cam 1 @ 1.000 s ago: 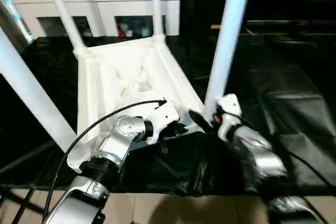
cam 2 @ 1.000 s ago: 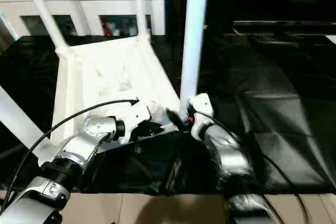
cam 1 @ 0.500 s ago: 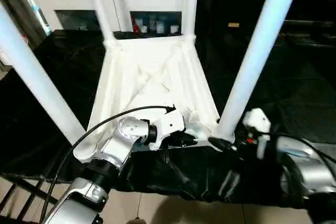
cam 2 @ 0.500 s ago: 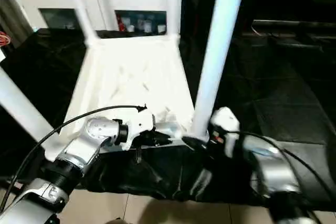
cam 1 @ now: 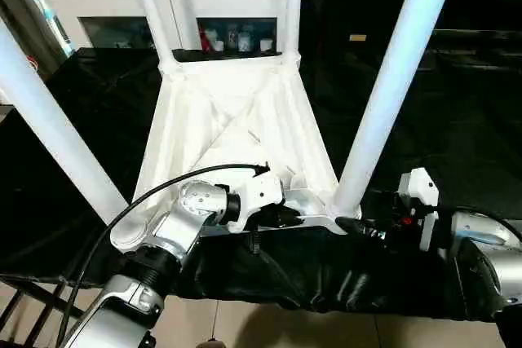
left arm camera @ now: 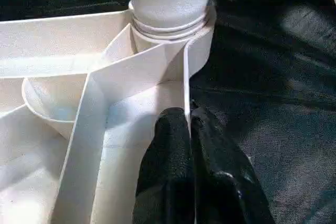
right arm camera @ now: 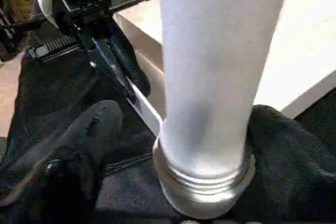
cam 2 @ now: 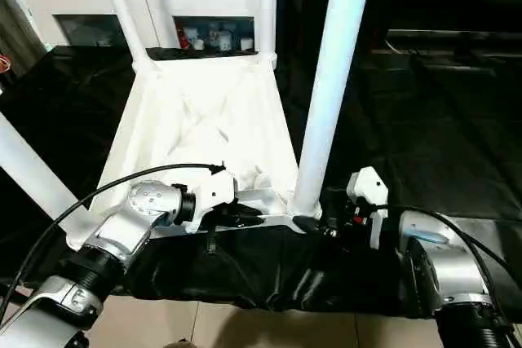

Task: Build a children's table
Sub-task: Rotate leg to tighten

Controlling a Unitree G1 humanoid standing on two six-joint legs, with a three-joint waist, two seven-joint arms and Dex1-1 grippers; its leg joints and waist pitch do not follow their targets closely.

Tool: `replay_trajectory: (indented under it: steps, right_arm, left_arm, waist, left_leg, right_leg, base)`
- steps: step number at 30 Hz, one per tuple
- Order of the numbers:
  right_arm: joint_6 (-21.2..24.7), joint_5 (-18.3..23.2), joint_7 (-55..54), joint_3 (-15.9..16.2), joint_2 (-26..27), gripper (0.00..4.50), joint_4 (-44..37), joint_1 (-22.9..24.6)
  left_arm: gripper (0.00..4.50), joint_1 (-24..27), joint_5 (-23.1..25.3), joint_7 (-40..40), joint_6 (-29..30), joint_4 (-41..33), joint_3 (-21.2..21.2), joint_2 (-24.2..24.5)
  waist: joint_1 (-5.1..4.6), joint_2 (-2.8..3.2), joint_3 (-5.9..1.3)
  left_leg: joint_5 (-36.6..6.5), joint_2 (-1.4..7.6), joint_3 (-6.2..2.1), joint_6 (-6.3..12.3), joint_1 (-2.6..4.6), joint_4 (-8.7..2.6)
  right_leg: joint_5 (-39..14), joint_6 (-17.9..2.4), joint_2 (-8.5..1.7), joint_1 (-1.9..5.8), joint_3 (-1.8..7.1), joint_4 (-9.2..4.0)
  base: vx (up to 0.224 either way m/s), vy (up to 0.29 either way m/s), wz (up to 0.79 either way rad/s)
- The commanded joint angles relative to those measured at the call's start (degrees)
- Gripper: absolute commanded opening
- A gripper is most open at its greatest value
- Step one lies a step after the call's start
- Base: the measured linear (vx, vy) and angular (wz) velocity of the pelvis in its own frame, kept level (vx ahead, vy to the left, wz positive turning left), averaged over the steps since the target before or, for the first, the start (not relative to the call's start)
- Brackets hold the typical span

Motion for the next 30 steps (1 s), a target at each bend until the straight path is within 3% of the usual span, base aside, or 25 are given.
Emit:
replay_trajectory:
  steps: [1, 10, 11, 19, 24, 27, 30]
  right_arm:
    - [-3.0, -2.4, -2.1, 1.3, 1.0, 4.46, 0.3, -0.9]
    - [-3.3, -5.8, -5.1, 4.3, 3.2, 4.46, 4.4, -4.2]
    - [-3.3, -5.8, -6.2, 3.8, 3.9, 4.21, 5.9, -5.2]
    - [-3.3, -4.6, -5.6, 3.3, 4.0, 3.50, 7.2, -6.2]
    - [-3.7, -4.0, -4.7, 3.6, 4.2, 3.06, 8.5, -7.0]
    - [-3.7, -3.7, -4.2, 3.9, 4.5, 2.82, 8.8, -7.4]
    - [-3.7, -3.4, -3.9, 4.1, 4.8, 2.74, 9.0, -7.7]
  left_arm:
    - [0.00, 0.1, 0.1, -0.6, -0.4, -0.2, -0.7, 1.0]
    - [0.00, 0.2, 0.0, -0.5, -0.2, -0.5, -1.0, 1.3]
    - [0.00, 0.3, -0.1, -0.5, 0.0, -0.6, -0.9, 1.5]
    - [0.00, 0.3, -0.5, -1.0, 0.2, -0.5, -0.8, 2.5]
    - [0.00, 0.3, -0.7, -1.8, 0.3, -0.5, -0.9, 3.4]
    - [0.00, 0.4, -0.9, -2.3, 0.4, -0.7, -1.0, 4.2]
    - [0.00, 0.6, -1.0, -2.7, 0.5, -0.9, -1.0, 4.8]
  waist:
    - [-0.02, -0.89, -2.98]
    - [-0.28, -1.00, -3.07]
    - [-0.31, -0.96, -3.13]
    - [-0.27, -1.18, -3.46]
    - [-0.43, -1.02, -2.99]
    - [-0.58, -1.03, -3.06]
    - [-0.77, -1.03, -3.20]
  left_leg:
    - [-8.1, 2.22, -0.42, 5.63, -0.22, -3.00]
    - [-7.5, 2.19, -0.37, 5.30, -0.14, -2.92]
    - [-7.1, 2.15, -0.36, 5.46, -0.16, -2.89]
    - [-4.7, 2.02, -0.34, 6.70, -0.56, -2.29]
    - [-8.8, 2.06, -0.26, 5.25, -0.60, -2.51]
    - [-8.8, 2.14, -0.36, 4.84, -0.61, -2.56]
    - [-7.6, 2.14, -0.37, 5.22, -0.66, -2.40]
  right_leg:
    - [-9.1, -11.1, -3.58, 2.85, 2.51, -3.35]
    - [-7.2, -12.0, -3.50, 2.90, 2.52, -2.97]
    - [-6.7, -12.3, -3.54, 2.88, 2.51, -2.82]
    - [-2.5, -12.7, -3.42, 2.90, 2.54, -2.10]
    - [-10.5, -11.3, -3.45, 2.51, 2.53, -2.84]
    - [-10.4, -11.1, -3.43, 2.50, 2.58, -2.75]
    - [-7.0, -12.1, -3.39, 2.54, 2.58, -2.33]
  base:
    - [0.000, 0.000, 0.00]
    - [0.000, 0.000, 0.00]
    - [0.000, 0.000, 0.00]
    - [0.000, 0.000, 0.00]
    - [0.000, 0.000, 0.00]
    - [0.000, 0.000, 0.00]
    - [0.000, 0.000, 0.00]
